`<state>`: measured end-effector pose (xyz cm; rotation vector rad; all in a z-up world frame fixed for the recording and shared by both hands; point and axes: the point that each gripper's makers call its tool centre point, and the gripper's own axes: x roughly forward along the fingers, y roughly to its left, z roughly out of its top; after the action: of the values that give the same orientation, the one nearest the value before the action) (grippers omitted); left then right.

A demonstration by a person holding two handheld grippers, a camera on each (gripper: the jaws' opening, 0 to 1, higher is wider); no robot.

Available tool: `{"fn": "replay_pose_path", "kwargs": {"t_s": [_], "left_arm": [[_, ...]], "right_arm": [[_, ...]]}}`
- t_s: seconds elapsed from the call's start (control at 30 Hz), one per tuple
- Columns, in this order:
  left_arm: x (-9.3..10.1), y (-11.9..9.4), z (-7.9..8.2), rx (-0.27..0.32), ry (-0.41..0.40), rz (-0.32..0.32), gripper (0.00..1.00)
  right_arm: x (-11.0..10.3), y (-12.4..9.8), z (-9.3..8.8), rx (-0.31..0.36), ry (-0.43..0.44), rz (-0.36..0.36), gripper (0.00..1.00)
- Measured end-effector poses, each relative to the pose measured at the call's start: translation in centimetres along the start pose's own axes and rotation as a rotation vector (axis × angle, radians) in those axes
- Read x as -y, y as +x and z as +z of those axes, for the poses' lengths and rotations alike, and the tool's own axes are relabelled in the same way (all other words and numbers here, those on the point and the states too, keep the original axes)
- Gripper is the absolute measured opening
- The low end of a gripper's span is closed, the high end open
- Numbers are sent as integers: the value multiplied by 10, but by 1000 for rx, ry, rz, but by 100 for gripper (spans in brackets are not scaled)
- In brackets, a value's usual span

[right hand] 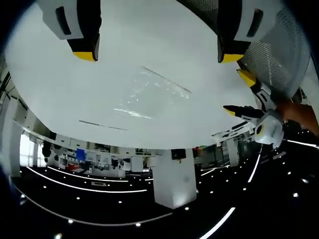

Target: Open the resealable bag by pulling the two sides of the seal apart until the entire bag opening is separated and visibly accessible.

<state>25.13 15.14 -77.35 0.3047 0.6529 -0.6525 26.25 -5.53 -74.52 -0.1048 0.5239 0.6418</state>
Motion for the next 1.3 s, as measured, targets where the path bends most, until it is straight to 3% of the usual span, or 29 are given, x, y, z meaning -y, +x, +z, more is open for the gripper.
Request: {"fn": "replay_pose_path", "kwargs": {"t_s": [0.47,1.3], "left_arm": [[6,1,-2,-8,-2,-29,91],[2,0,-1,-4,8,-8,89]], "right_arm": [[7,-2,3,19,12,-36,99],[0,0,-3,-16,-2,-2,97]]}}
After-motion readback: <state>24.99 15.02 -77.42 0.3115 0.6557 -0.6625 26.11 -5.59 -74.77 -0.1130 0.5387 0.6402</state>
